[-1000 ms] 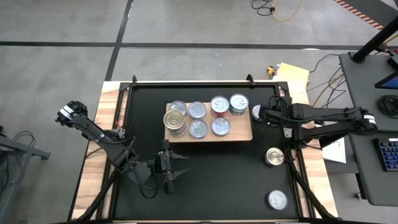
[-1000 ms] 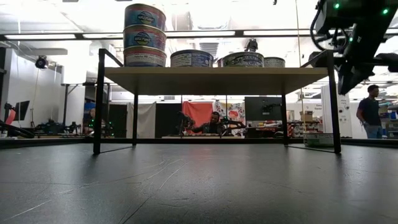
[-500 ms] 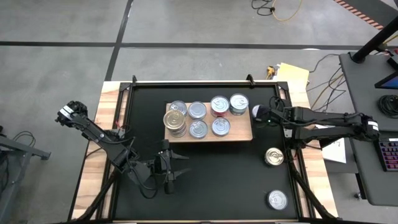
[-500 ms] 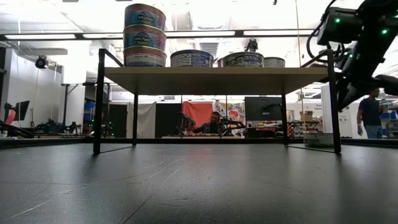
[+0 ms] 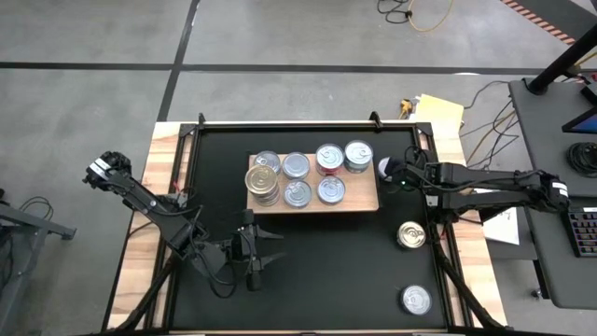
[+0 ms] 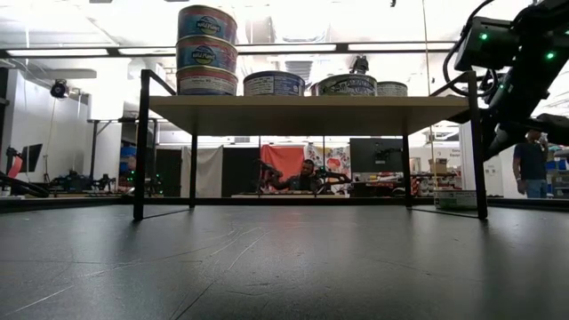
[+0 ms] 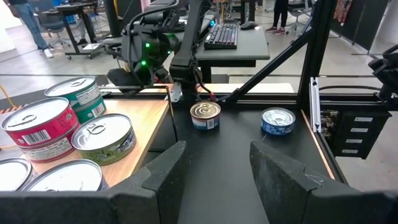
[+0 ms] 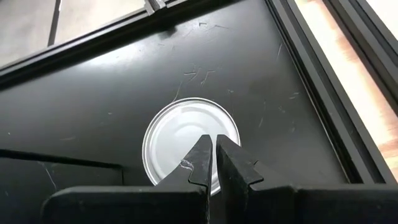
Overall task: Stack canned seafood by type on shelf
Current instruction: Stack the green tuna can on the green tuna can
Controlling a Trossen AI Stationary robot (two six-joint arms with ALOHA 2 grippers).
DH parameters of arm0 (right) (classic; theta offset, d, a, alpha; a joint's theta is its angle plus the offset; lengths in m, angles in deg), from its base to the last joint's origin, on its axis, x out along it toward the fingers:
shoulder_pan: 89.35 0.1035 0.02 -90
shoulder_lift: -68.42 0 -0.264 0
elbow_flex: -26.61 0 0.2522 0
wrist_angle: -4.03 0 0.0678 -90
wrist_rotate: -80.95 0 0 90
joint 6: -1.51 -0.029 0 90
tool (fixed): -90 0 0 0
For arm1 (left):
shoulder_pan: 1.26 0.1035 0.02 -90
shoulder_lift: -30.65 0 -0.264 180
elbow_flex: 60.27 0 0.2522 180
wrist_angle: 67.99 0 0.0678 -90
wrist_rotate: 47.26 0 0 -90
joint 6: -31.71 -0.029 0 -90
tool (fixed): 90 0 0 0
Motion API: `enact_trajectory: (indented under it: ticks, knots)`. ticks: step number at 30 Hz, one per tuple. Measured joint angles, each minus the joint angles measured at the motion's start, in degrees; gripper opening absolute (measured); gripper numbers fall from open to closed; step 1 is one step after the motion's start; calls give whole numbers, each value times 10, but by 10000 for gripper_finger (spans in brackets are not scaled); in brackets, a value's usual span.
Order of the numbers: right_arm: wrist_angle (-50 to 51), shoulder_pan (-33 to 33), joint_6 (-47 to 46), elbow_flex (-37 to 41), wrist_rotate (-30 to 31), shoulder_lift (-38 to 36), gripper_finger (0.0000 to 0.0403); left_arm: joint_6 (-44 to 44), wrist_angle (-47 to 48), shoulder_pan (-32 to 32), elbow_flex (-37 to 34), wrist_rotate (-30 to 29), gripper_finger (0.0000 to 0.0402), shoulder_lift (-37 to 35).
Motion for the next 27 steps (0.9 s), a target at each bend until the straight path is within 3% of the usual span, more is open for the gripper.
enact_trajectory:
  ticks: [18, 27]
  knots:
    - [-60, 0, -145, 0, 21, 5, 13, 0, 0, 0, 0, 0, 162, 0]
    - [-79, 0, -222, 0, 4, 31, 13, 0, 0, 0, 0, 0, 162, 0]
